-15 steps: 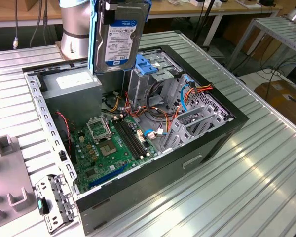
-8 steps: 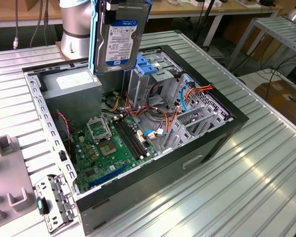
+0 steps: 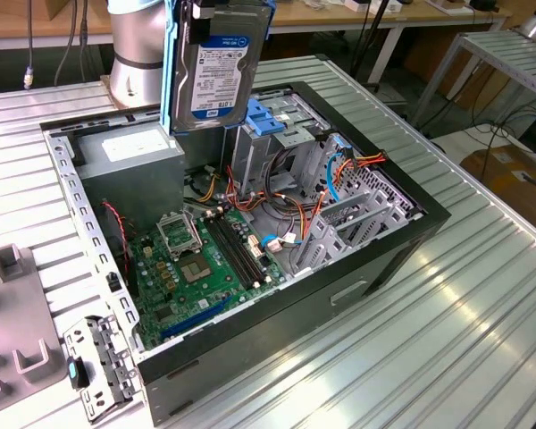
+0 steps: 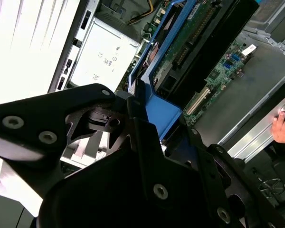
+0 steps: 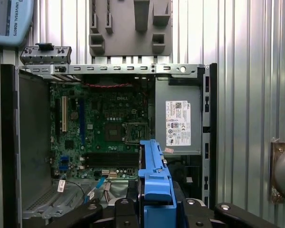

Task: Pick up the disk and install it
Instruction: 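Insert the disk into the insertion slot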

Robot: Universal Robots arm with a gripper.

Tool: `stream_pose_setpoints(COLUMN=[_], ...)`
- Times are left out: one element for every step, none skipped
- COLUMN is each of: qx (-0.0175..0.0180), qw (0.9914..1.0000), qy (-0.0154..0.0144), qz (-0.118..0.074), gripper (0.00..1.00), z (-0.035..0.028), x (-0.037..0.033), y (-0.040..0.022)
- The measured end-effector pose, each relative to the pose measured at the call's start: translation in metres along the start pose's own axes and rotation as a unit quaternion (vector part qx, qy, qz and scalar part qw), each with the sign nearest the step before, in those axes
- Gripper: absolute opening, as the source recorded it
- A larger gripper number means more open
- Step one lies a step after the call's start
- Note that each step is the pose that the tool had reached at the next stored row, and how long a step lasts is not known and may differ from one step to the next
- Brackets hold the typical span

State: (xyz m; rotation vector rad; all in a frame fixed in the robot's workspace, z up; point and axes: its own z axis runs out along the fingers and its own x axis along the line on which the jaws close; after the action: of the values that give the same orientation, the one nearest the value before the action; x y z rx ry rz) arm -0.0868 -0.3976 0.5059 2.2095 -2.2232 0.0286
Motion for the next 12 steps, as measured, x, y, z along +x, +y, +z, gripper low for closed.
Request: stream_pose_setpoints(qx=[0.0017, 0.0076, 0.0126, 0.0153, 0.0171, 0.0181, 0.0183, 0.0184, 0.0186, 0.0186, 0.0187, 0.0188], qw=[1.0, 0.99997, 0.99992, 0.99988, 0.99985, 0.99984, 0.99983, 0.99983, 0.99983, 0.99983, 0.99982, 0.99982], qy=[0.0, -0.0001, -0.0001, -0.0001, -0.0001, -0.0001, -0.0002, -0.0005, -0.0007, -0.0009, -0.001, -0.0015], qz=[0.0, 0.0, 0.0, 0.0, 0.0, 0.0, 0.0, 0.0, 0.0, 0.0, 0.0, 0.0], gripper=[0.37, 0.37, 0.37, 0.37, 0.37, 0.37, 0.37, 0.37, 0.37, 0.37, 0.37, 0.37], z=[0.0, 0.0002, 0.0005, 0.0008, 0.0012, 0.0022, 0.0031, 0.0042, 0.0051, 0.006, 0.0067, 0.0084], x=[0.0, 0.0002, 0.0008, 0.0017, 0.0031, 0.0055, 0.0085, 0.0124, 0.0162, 0.0202, 0.0233, 0.0307], y=[0.0001, 0.0002, 0.0004, 0.0004, 0.0004, 0.0004, 0.0004, 0.0004, 0.0004, 0.0004, 0.0003, 0.0003])
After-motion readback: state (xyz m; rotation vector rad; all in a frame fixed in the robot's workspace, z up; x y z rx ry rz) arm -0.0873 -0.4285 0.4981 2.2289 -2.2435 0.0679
